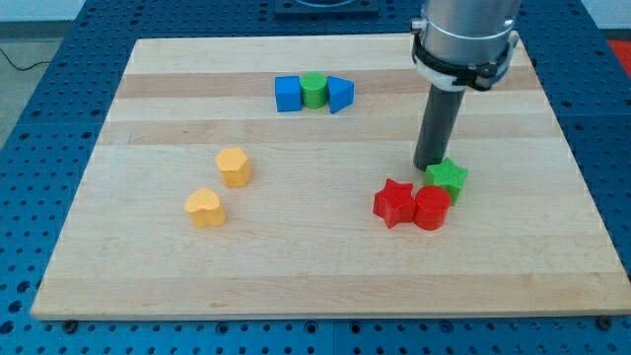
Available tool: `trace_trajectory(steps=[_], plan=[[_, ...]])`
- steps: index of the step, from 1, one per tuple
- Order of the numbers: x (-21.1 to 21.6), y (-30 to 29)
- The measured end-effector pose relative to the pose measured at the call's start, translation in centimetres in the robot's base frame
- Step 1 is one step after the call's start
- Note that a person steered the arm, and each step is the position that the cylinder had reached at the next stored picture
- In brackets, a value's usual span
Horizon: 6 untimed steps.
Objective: Push your arm towards top of blue trinagle
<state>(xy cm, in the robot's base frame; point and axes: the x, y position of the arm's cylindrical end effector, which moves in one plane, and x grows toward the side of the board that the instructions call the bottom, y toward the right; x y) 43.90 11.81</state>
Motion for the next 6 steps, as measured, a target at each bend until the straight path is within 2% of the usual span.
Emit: trace_trajectory(steps=[3, 4, 5, 6], plan=[[-17.2, -0.6], [-20.0, -6.5], [-19.5, -11.1], [-17.3, -11.3]])
